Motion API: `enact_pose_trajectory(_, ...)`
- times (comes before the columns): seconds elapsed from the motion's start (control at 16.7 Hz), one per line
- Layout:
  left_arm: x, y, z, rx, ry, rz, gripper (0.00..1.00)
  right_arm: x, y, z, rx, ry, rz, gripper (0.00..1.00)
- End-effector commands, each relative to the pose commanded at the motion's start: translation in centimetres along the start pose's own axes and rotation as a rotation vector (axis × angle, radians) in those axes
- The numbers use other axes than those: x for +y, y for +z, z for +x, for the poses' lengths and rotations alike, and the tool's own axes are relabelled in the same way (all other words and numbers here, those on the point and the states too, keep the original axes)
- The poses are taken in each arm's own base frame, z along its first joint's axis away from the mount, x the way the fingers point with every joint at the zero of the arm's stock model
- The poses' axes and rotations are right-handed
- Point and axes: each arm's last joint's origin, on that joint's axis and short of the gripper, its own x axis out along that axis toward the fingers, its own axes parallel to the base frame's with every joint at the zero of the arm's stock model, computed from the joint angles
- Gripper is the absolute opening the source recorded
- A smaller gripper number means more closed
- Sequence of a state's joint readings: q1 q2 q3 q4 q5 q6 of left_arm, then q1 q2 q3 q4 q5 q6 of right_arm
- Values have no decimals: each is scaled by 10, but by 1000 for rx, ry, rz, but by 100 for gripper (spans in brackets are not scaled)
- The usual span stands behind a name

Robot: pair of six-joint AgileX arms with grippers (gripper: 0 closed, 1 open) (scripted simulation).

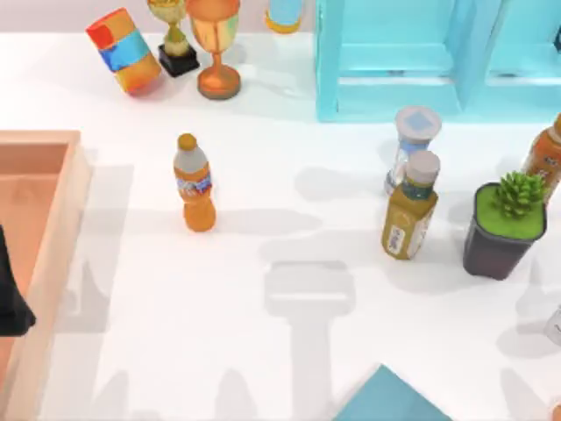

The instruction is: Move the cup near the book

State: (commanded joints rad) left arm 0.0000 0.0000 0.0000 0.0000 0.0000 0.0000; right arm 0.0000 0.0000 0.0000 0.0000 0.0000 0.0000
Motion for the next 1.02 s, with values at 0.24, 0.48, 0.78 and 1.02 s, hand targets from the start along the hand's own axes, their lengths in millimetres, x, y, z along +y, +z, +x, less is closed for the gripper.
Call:
enact_pose_trajectory(0.24,0,0,0,0,0,0,100,0,4,0,25,-2,-30,100)
enact_pose_trajectory(0.48,0,0,0,0,0,0,100,-3,27,6,173,-3,-203,100)
enact_pose_trajectory(0.78,0,0,0,0,0,0,100,-11,72,35,491,71,-548,100)
enact_pose_trajectory(1.02,0,0,0,0,0,0,100,-27,102,82,780,248,-831,100)
